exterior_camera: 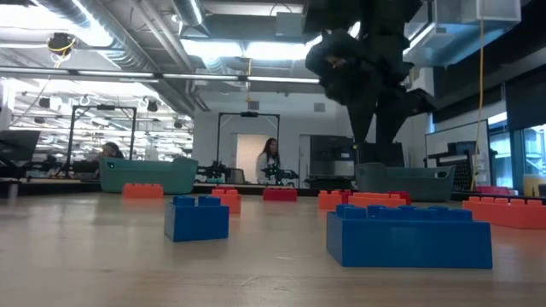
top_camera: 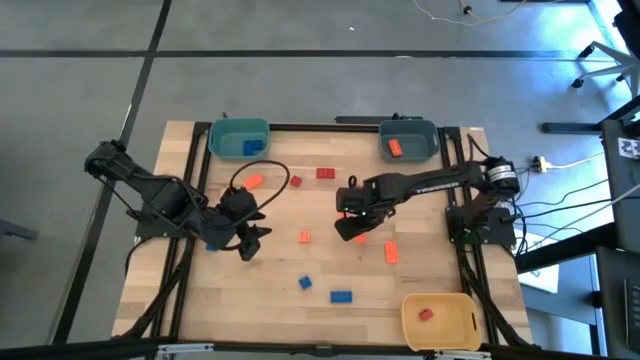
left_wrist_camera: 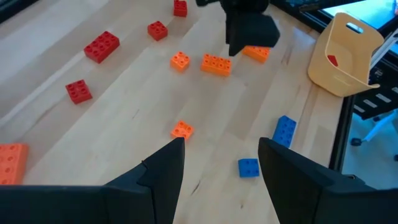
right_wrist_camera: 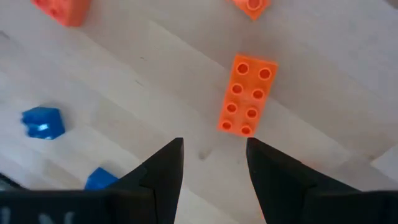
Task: Sort & place blocks by color
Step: Put the orange game piece into the blue bin
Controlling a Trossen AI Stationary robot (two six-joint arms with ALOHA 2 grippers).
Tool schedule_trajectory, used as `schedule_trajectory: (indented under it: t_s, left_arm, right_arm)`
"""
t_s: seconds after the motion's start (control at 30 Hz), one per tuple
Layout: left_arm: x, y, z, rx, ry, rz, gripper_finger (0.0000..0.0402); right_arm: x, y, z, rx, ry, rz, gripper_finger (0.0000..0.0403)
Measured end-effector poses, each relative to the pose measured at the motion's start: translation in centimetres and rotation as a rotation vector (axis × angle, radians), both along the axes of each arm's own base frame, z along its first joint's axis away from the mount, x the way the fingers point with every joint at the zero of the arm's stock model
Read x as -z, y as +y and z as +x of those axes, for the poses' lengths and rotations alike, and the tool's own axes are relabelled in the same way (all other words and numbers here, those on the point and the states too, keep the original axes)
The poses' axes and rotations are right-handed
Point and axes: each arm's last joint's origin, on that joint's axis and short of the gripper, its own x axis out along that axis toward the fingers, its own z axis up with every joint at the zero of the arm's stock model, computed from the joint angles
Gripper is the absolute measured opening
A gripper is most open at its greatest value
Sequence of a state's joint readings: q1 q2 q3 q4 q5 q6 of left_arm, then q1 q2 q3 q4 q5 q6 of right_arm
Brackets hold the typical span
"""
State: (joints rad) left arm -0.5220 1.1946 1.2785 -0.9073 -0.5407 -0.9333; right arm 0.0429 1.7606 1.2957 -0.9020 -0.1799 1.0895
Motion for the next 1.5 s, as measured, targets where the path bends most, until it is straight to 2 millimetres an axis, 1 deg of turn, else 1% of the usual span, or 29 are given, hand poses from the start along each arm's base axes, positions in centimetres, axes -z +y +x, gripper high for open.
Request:
schedule_trajectory:
  t_s: [0.17,0.43,0.67,0.97,1.07,1.17,1.27,1.4,1.5]
  left_arm:
    - [0.0,0.0,0.0,-0.002,-0.001,0.001,0.0199]
    - [0.0,0.6,0.3,-0.035,-0.004,0.006,0.0199]
    - [0.0,0.8,0.4,-0.046,-0.005,0.006,0.0199]
    - [0.0,0.8,0.4,-0.045,-0.004,0.006,0.0199]
    - [0.0,0.8,0.4,-0.045,-0.003,0.006,0.0199]
    - [0.0,0.8,0.4,-0.041,0.000,0.003,0.0199]
    - [0.0,0.8,0.4,-0.034,0.004,-0.003,0.0199]
    - [0.0,0.8,0.4,-0.031,0.005,-0.001,0.0199]
    - [0.0,0.8,0.4,-0.017,0.009,0.017,0.0198]
  right_arm:
    - [1.5,0.0,0.5,-0.021,0.038,-0.006,0.0177]
    - [3.9,0.0,1.2,-0.016,0.101,-0.034,0.0177]
    - [5.5,0.0,1.6,-0.022,0.149,-0.039,0.0177]
    - [6.1,-0.1,1.7,-0.016,0.170,-0.048,0.0177]
    - [7.0,-0.2,1.7,-0.015,0.183,-0.089,0.0177]
    - [7.1,-0.2,2.1,-0.029,0.160,-0.094,0.0177]
    - [7.6,-0.2,2.2,-0.040,0.168,-0.095,0.0177]
    - [7.8,-0.2,2.2,-0.041,0.171,-0.094,0.0176]
    - [7.8,-0.2,2.2,-0.042,0.170,-0.094,0.0160]
